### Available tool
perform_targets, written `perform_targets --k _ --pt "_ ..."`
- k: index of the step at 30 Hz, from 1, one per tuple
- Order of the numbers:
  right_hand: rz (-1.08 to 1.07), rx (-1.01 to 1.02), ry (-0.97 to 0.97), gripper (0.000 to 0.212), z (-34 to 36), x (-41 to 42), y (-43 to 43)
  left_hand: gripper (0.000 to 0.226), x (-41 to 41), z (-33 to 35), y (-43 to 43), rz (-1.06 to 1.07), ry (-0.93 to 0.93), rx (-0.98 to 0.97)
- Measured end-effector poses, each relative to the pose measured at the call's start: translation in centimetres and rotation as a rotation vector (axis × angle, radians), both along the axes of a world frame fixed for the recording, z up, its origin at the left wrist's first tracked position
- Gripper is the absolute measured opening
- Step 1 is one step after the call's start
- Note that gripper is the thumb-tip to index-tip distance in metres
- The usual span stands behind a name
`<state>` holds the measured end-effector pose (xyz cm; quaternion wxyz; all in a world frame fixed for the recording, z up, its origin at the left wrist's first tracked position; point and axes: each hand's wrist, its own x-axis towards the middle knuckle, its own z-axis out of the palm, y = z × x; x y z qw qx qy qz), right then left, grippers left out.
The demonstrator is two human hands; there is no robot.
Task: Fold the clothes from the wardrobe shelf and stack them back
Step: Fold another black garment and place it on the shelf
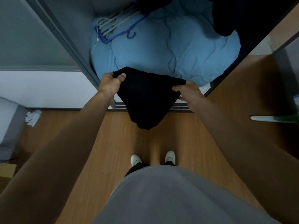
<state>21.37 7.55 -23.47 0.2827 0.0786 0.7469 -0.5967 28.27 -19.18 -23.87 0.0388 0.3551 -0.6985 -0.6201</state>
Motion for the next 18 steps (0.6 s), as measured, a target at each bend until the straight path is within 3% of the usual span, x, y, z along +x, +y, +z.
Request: perform_targets --k 4,6,8,11,14,18 --pt "-0.064 -0.002 0.092 0.017 -0.5 0.7 -0.2 0.06 0.1 0.0 0.5 0.061 0.007 0.022" --pt "-0.115 -0.007 0.109 0.023 -0.9 1.1 -0.3 0.059 0.3 0.2 0.6 -0.024 0.02 0.032" --pt "-0.165 -0.011 0.102 0.033 -1.2 1.4 -0.3 0.051 0.7 0.4 0.6 -0.177 -0.01 0.018" --pt "-0.179 -0.016 0.081 0.07 -1.2 1.5 0.1 0.064 1.0 0.8 0.8 -0.387 -0.129 -0.063" --pt "0.058 0.106 0.127 0.08 -1.0 1.4 0.7 0.075 1.1 0.6 1.2 -0.578 -0.245 -0.219" --pt "0.438 0.442 0.281 0.057 -1.0 1.7 0.8 0.065 0.5 0.4 1.6 -0.718 -0.292 -0.458"
